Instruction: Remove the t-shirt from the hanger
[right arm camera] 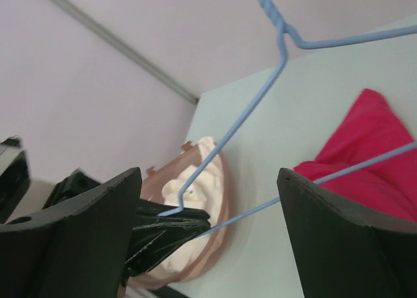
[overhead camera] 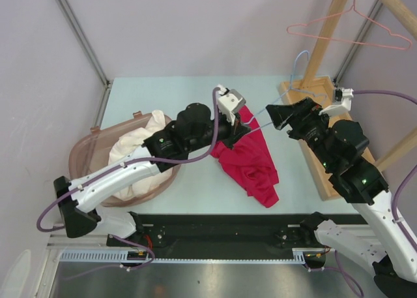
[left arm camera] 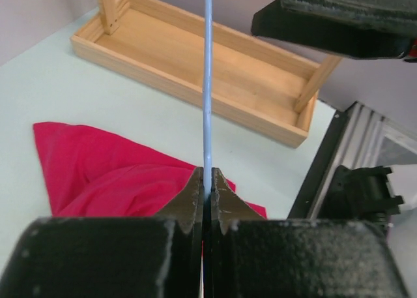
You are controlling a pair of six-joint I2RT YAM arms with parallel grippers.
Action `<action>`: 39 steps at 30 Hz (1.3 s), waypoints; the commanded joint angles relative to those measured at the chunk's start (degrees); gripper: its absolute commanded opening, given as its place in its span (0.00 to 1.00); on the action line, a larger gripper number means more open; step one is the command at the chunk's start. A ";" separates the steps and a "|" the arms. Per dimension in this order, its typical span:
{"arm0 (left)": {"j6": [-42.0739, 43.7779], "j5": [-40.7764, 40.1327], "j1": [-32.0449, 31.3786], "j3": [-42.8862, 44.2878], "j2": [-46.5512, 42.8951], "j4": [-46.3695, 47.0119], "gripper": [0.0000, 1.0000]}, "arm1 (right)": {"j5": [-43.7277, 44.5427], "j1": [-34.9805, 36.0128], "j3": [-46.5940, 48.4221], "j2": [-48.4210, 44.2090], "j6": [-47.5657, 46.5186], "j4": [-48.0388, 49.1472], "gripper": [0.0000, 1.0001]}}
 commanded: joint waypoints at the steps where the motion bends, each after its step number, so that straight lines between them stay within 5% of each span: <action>1: -7.21 9.65 1.46 -3.77 -4.82 8.65 0.00 | -12.83 -0.27 -1.89 1.08 -2.41 13.04 0.88; 12: -12.14 9.85 2.34 -9.14 -9.04 13.58 0.00 | -16.62 0.61 -4.97 2.05 -0.65 18.43 0.53; 18: -11.52 6.24 2.34 -9.05 -8.96 13.50 0.00 | -13.54 4.47 -4.00 3.63 -1.18 15.71 0.52; 33: -8.88 -0.18 2.34 -10.81 -10.18 12.44 0.00 | 7.02 18.71 2.67 11.45 -5.22 11.49 0.28; 39: -8.01 -2.10 2.34 -12.39 -11.50 11.65 0.00 | 9.22 19.33 4.61 14.35 -5.57 10.87 0.05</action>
